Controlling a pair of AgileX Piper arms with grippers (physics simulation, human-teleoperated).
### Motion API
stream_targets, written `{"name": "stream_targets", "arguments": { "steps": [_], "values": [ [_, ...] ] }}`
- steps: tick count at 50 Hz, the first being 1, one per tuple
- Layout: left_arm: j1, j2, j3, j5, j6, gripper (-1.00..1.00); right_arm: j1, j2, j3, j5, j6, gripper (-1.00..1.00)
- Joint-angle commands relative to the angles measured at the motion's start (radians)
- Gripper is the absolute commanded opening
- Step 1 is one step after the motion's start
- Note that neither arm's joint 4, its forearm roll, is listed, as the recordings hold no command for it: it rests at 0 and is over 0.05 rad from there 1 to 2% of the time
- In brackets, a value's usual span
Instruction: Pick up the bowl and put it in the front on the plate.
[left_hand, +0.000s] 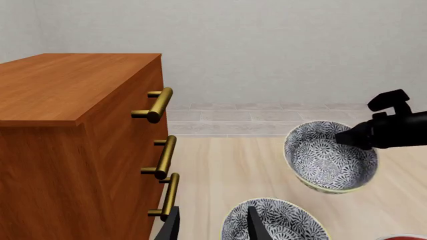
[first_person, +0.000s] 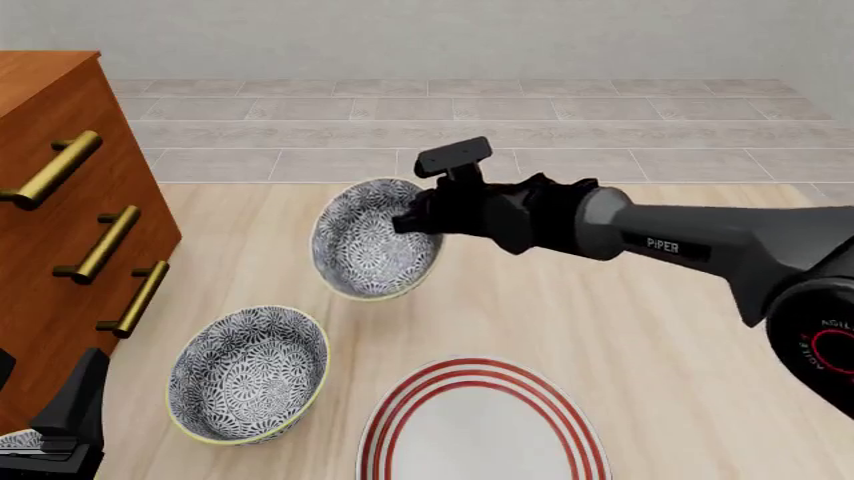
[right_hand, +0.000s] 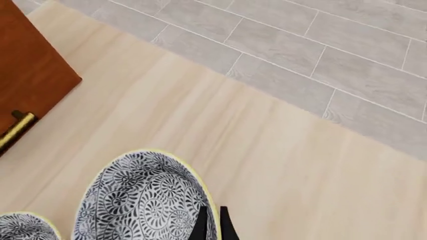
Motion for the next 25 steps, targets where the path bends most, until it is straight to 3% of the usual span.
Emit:
{"name": "stream_targets", "arguments": {
  "steps": [1, 25],
  "values": [
    [0.000, 0.000, 0.000, 0.000, 0.000, 1.00, 0.011, -0.095, 0.097, -0.022, 0.012, -1.00],
    [0.000, 0.000, 0.000, 0.000, 0.000, 1.00, 0.060, -0.279, 0.298, -0.052, 0.034, -1.00]
  ]
}}
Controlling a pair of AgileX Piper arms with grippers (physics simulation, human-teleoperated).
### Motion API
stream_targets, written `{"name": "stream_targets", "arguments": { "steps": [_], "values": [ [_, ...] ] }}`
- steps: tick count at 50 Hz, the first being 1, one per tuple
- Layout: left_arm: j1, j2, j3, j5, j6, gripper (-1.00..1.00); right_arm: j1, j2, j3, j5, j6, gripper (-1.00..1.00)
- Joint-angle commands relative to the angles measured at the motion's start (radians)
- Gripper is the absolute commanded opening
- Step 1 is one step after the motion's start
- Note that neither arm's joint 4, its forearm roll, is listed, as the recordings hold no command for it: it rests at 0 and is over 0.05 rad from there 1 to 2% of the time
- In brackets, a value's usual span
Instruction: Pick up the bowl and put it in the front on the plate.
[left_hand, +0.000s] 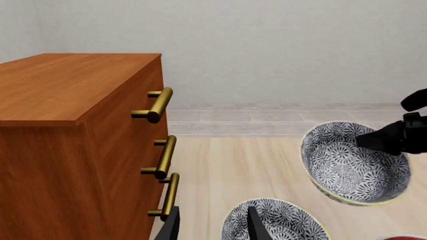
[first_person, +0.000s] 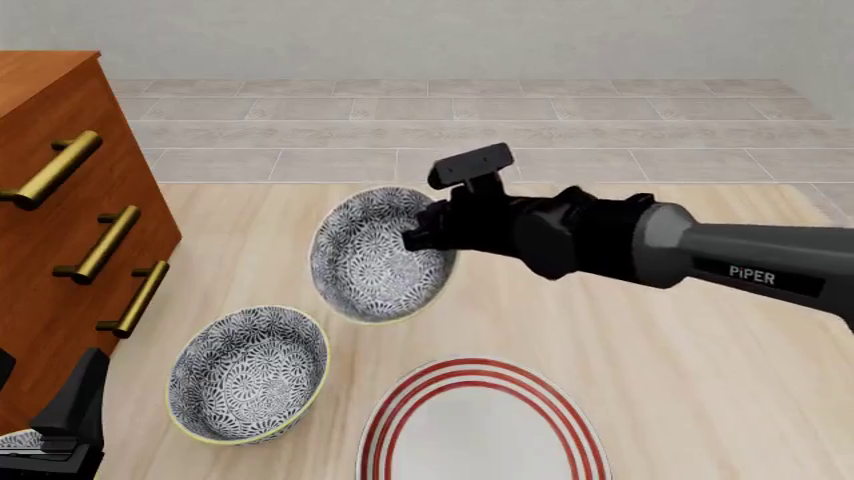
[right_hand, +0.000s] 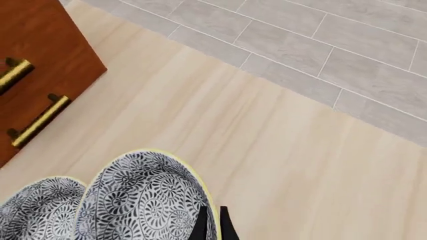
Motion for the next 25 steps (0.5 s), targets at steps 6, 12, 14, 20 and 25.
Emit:
{"name": "stream_targets", "arguments": {
  "steps": [6, 12, 14, 20, 25],
  "values": [
    [0.000, 0.000, 0.000, 0.000, 0.000, 1.00, 0.036, -0.135, 0.143, -0.030, 0.019, -1.00],
    [0.000, 0.000, 0.000, 0.000, 0.000, 1.00, 0.054, -0.182, 0.200, -0.034, 0.024, -1.00],
    [0.000, 0.000, 0.000, 0.000, 0.000, 1.00, 0.054, -0.196, 0.215, -0.037, 0.024, -1.00],
    [0.000, 0.000, 0.000, 0.000, 0.000, 1.00, 0.059, -0.230, 0.254, -0.048, 0.015, -1.00],
    [0.000, 0.000, 0.000, 0.000, 0.000, 1.00, 0.062, -0.250, 0.277, -0.055, 0.012, -1.00]
  ]
}}
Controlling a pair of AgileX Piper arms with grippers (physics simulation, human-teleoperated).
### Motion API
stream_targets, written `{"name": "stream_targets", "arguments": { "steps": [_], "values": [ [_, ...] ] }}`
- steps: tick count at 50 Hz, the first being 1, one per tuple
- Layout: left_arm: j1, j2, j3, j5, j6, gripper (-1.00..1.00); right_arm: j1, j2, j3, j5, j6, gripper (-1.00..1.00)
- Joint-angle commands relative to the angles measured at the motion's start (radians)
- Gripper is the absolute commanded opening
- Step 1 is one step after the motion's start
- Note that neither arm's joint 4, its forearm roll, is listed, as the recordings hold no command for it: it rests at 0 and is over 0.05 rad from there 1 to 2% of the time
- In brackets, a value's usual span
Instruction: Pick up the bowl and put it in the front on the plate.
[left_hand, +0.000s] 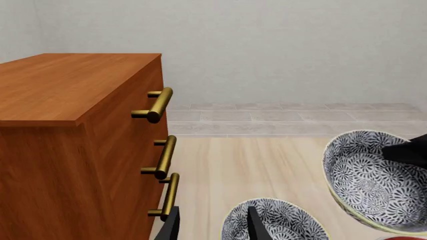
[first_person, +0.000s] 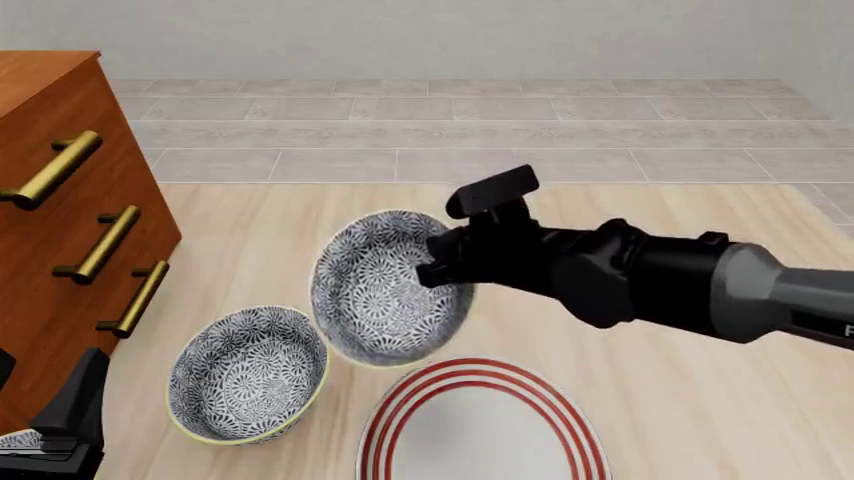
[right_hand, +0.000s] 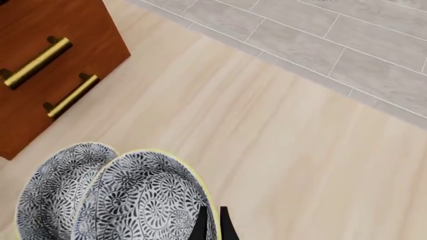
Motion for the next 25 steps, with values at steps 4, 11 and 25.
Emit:
{"name": "stream_targets", "arguments": {
  "steps": [4, 11, 25],
  "values": [
    [0.000, 0.000, 0.000, 0.000, 0.000, 1.00, 0.017, -0.087, 0.093, -0.022, 0.010, -1.00],
    [0.000, 0.000, 0.000, 0.000, 0.000, 1.00, 0.032, -0.118, 0.135, -0.031, 0.027, -1.00],
    [0.000, 0.000, 0.000, 0.000, 0.000, 1.00, 0.066, -0.180, 0.224, -0.060, 0.067, -1.00]
  ]
}}
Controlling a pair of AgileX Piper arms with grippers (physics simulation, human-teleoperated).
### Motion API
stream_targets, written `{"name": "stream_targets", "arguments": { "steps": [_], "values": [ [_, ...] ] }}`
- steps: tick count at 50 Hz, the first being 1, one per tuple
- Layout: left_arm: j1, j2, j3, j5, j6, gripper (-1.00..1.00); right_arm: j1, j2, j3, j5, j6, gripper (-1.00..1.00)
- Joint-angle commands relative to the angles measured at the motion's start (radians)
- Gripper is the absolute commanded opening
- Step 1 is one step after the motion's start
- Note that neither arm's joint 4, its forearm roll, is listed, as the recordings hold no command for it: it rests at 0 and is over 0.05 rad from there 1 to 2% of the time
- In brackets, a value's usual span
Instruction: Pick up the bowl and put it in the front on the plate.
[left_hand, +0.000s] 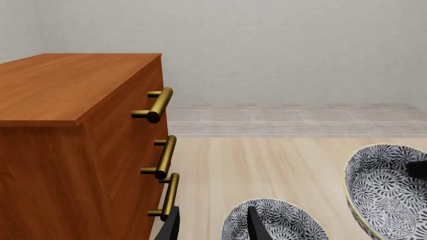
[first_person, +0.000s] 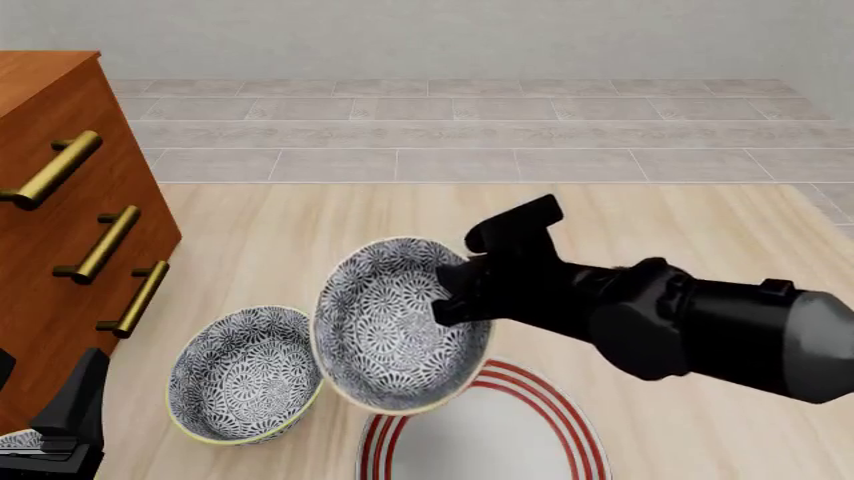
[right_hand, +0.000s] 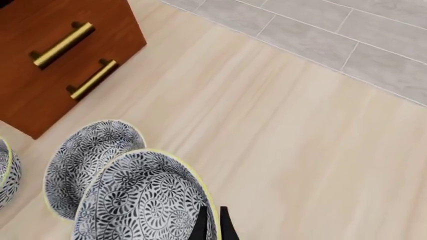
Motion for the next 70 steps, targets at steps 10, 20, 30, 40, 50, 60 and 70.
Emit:
{"name": "stream_targets", "arguments": {
  "steps": [10, 20, 30, 40, 50, 60, 70],
  "values": [
    [0.000, 0.000, 0.000, 0.000, 0.000, 1.00, 0.042, -0.059, 0.117, -0.059, 0.065, -1.00],
    [0.000, 0.000, 0.000, 0.000, 0.000, 1.00, 0.048, -0.086, 0.192, -0.100, 0.101, -1.00],
    [0.000, 0.000, 0.000, 0.000, 0.000, 1.00, 0.043, -0.097, 0.238, -0.132, 0.118, -1.00],
    [0.000, 0.000, 0.000, 0.000, 0.000, 1.00, 0.042, -0.099, 0.293, -0.169, 0.140, -1.00],
    [0.000, 0.000, 0.000, 0.000, 0.000, 1.00, 0.038, -0.125, 0.335, -0.170, 0.151, -1.00],
    [0.000, 0.000, 0.000, 0.000, 0.000, 1.00, 0.035, -0.119, 0.366, -0.194, 0.163, -1.00],
    [0.000, 0.000, 0.000, 0.000, 0.000, 1.00, 0.036, -0.098, 0.395, -0.226, 0.174, -1.00]
  ]
}}
